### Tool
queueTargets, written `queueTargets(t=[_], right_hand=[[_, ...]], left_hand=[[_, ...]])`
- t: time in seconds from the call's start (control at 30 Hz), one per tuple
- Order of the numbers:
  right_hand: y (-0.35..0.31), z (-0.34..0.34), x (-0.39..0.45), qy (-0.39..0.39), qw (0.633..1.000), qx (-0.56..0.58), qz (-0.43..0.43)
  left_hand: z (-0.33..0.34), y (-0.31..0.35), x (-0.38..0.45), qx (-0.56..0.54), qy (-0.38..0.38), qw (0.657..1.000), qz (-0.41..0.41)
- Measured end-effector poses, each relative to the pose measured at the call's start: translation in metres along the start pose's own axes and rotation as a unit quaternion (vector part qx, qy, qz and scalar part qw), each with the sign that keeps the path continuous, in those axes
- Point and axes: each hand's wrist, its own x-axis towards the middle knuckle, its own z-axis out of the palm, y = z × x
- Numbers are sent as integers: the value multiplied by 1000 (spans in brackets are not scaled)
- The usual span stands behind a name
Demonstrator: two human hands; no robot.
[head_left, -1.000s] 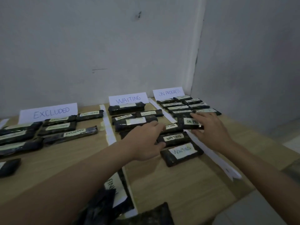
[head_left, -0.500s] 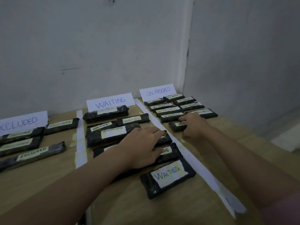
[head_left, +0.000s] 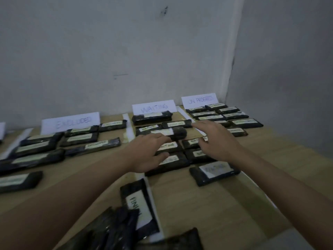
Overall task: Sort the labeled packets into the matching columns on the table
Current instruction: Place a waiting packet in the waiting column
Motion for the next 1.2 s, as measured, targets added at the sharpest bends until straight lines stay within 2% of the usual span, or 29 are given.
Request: queueTargets(t=[0.2, 0.43, 0.7, 0.87, 0.97, 1.1, 1.13, 1.2], right_hand=[[-90, 9, -25, -5, 994, 46, -103], [-159, 26, -58, -63, 984, 57, -159], [-174, 27, -87, -236, 955, 27, -179], [-168, 28, -81, -252, 945, 0, -208], [-162, 24, -71, -231, 952, 44, -197], [-153, 23, -58, -195, 961, 115, -160], [-151, 25, -53, -183, 963, 131, -147], [-150, 29, -45, -157, 965, 177, -115]], left_hand=[[-16, -31, -85, -9, 1, 999, -52], [-12, -43, -157, -11, -7, 997, -83], [0, -35, -188, -14, -16, 998, -58], [4, -33, -193, -43, -2, 998, -56], [3, -33, -193, -106, 24, 992, -63], [1, -32, -191, -257, 69, 958, -108], [0, -32, -190, -325, 80, 934, -128], [-1, -33, -188, -478, 97, 857, -166]])
